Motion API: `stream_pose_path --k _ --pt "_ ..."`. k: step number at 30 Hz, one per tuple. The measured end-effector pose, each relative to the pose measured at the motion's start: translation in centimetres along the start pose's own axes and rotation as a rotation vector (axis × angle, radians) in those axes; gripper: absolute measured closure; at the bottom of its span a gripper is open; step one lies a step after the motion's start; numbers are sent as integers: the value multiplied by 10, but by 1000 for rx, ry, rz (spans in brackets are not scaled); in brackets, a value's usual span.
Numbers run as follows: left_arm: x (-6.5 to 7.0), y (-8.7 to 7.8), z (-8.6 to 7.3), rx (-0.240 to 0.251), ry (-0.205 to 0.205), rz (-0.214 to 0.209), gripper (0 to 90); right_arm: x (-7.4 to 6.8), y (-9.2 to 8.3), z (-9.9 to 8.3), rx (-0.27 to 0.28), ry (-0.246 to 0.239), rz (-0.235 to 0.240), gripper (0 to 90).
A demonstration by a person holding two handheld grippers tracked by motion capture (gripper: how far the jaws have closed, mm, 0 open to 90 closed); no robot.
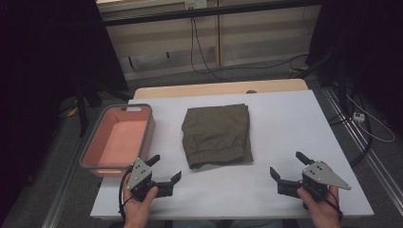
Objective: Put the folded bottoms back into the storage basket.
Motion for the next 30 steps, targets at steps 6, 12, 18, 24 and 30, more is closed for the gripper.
stream_pose_path --k 6,12,18,24,30 --pt "-7 -1 -1 -13 -33 27 48 1 3 -1 -6 12 -6 15" --pt "-6 -1 -2 -19 -30 29 48 -2 5 -3 -27 16 36 25" --pt "-7 -4 -5 -27 -41 37 50 -9 12 -2 -45 -3 66 23" --pt "-5 -2 -5 -28 -26 28 50 -15 14 -3 -61 -16 88 55" --pt "-6 0 -6 -40 -24 22 50 -23 20 -4 -87 -33 140 77"
Point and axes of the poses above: each handheld gripper's, and its own axes: y roughly forward along the jaws, z roughly out of its top, x roughly to its right, the point moved 7 cm from there along y, roughly forward along the jaws, and after that the axes turned 10 degrees about z, right-handed, at the moved point
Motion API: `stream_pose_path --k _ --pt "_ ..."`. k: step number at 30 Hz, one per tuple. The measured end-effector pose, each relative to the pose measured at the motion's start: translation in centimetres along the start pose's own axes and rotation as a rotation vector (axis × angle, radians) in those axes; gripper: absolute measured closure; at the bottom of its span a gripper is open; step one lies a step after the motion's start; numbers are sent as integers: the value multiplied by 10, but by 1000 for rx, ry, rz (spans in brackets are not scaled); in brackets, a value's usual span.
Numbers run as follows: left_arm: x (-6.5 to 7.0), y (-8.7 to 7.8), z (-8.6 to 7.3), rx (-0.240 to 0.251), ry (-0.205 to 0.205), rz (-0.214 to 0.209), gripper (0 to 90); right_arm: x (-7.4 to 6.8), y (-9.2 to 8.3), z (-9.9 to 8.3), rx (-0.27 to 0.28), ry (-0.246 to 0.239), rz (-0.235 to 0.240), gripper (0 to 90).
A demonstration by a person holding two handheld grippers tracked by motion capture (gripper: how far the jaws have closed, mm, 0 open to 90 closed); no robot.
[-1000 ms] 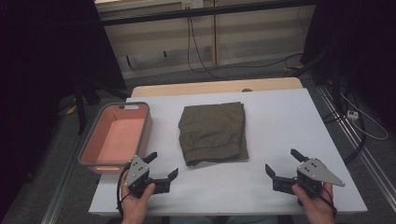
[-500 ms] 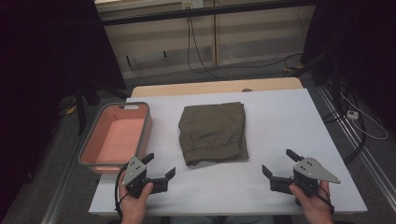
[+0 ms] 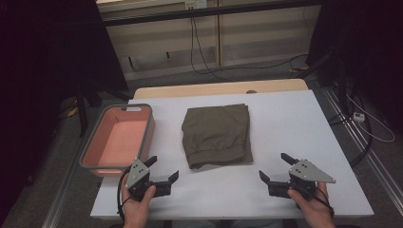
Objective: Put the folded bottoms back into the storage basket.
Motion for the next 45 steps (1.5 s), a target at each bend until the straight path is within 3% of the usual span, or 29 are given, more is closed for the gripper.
stream_pose_path --k 4,10,16,24,27,37,39,41,44,45 --pt "2 0 2 14 -1 0 50 -7 2 1 6 -8 27 60" --pt "3 3 0 -4 16 -14 50 -13 9 4 3 0 36 62" --pt "4 4 0 -3 18 -15 50 -19 17 9 -10 -34 62 60" --pt "3 2 -1 -7 24 -13 50 -26 40 23 -83 -82 114 89" --pt "2 2 0 -3 24 -14 50 -27 46 24 -123 -100 108 87" --pt "1 2 -1 -5 23 -17 50 -36 79 35 -235 -111 251 92" --pt "1 2 -1 -7 17 -18 50 -36 81 36 -247 -114 259 86" --pt "1 2 -1 -8 18 -19 50 -37 86 38 -258 -119 260 18" --pt "1 3 -1 -9 22 -20 50 -37 93 40 -291 -134 271 64" --pt "2 3 -1 -9 20 -22 50 -36 99 39 -329 -157 274 96"
Point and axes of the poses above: each handheld gripper's, and its own axes: y roughly forward along the jaws, z roughly out of its top, x roughly to its right, the point moved 7 cm from there along y, roughly forward along the jaws, and after that the axes turned 10 degrees about z, right-handed, at the moved point
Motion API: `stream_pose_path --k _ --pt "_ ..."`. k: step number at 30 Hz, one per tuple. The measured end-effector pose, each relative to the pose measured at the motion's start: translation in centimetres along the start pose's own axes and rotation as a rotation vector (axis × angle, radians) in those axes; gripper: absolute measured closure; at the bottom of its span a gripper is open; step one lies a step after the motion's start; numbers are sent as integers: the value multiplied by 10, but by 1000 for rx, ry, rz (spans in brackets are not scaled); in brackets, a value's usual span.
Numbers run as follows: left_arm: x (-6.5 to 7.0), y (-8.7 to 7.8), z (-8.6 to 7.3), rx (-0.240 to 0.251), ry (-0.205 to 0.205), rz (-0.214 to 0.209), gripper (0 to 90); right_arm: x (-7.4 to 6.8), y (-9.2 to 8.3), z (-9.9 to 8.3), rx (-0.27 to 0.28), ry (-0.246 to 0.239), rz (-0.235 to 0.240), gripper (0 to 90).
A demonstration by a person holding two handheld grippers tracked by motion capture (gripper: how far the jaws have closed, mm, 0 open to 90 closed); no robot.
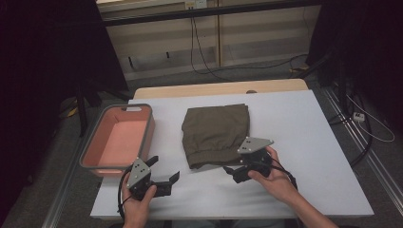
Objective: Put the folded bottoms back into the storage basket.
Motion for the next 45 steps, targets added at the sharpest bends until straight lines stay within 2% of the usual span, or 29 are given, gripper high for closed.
stream_pose_path --k 2,4,6,8,11,14,15,19,20,22,25,28,32,34,36,42,43,45 --pt "0 0 0 -5 7 -2 50 1 3 1 -20 -9 7 118" --pt "0 0 -1 -9 0 -4 50 4 8 3 -67 -49 19 157" --pt "0 0 -1 -10 0 -2 50 5 13 6 -95 -67 69 129" --pt "0 0 -1 -4 -15 -2 50 6 19 10 -128 -100 83 179" --pt "-2 0 0 -2 -6 -2 49 6 29 14 -160 -126 98 219" --pt "-2 0 -1 -4 -2 -4 49 6 41 12 -184 -139 122 286" --pt "-1 0 -1 -6 -12 -6 49 6 44 11 -193 -142 132 317" --pt "-2 0 -1 -10 0 -9 50 4 53 8 -210 -150 165 419" --pt "-1 0 -2 -15 -3 -9 49 4 56 6 -231 -165 172 417" --pt "0 0 -2 -15 -3 -14 50 4 60 3 -252 -178 164 398" --pt "0 0 -2 -16 0 -16 49 4 62 2 -257 -186 161 377" --pt "-1 1 -2 -12 -6 -10 49 3 68 -1 -282 -233 123 361" --pt "-3 0 -1 -14 -1 -7 49 5 69 -2 -283 -233 136 377" --pt "-4 0 -1 -8 0 -3 49 5 69 -2 -285 -235 140 420" --pt "-4 0 -1 -8 -4 -2 49 7 70 -1 -286 -241 132 504" --pt "-7 0 0 -9 -20 3 49 9 70 -1 -282 -278 104 602" --pt "-7 1 -1 -10 -22 5 49 10 70 -2 -261 -300 116 629" --pt "-7 0 -1 -10 -19 2 49 11 69 -3 -253 -299 118 643"
Point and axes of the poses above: each handheld gripper's, and its own axes: y roughly forward along the jaws, z roughly out of its top, x roughly to its right, the point moved 7 cm from there along y, roughly forward along the jaws, and after that the axes turned 10 degrees about z, right-handed, at the moved point
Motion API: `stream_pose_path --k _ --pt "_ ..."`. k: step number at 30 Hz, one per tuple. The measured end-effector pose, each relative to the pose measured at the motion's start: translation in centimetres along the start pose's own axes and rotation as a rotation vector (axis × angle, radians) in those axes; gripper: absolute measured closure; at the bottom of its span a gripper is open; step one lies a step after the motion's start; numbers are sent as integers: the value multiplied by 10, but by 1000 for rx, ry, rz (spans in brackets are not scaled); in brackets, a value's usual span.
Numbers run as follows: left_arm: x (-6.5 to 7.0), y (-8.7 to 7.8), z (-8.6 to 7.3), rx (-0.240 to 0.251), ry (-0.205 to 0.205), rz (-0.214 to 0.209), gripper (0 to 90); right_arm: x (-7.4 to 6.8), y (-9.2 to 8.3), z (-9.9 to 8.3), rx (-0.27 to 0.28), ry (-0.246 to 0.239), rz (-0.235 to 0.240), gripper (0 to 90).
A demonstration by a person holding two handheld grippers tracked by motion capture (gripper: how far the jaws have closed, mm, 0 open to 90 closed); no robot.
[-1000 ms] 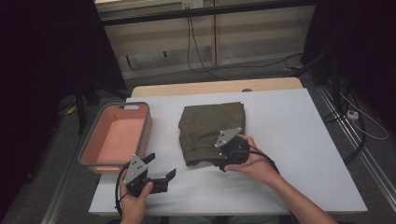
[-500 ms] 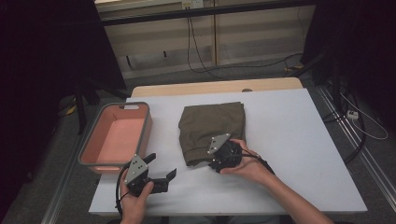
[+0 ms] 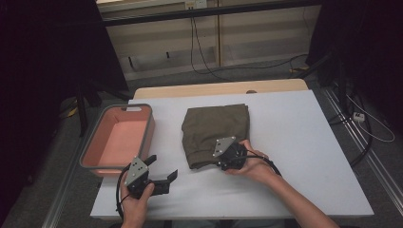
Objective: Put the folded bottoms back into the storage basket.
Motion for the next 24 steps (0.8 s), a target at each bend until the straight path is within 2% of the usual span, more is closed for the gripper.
stream_pose_path --k 2,4,6,8,11,15,18,23,24 --pt "0 0 1 5 11 2 50 -1 0 0 -2 -21 -14 671" --pt "0 0 1 4 10 2 49 -2 1 0 -6 -60 -34 738" --pt "0 0 0 -1 2 -1 49 -2 0 1 -12 -70 -39 800" --pt "0 0 -1 -4 4 -1 49 -1 -1 3 -20 -51 -24 823" --pt "0 0 0 3 -4 -3 49 4 -3 3 -5 0 21 834" --pt "-2 0 -1 -2 -5 1 49 5 -6 3 6 11 33 836" --pt "-2 0 -1 -1 -6 0 49 7 -11 4 35 27 42 837" --pt "-3 1 -1 -16 19 7 49 5 -22 7 72 42 54 838" --pt "-2 2 -1 -20 3 6 49 4 -23 8 78 42 55 838"
Point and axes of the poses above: each handheld gripper's, and its own axes: y roughly forward along the jaws, z roughly out of its top, x roughly to its right, the point moved 7 cm from there along y, roughly forward along the jaws, and after that the axes turned 10 degrees about z, right-handed, at the moved point
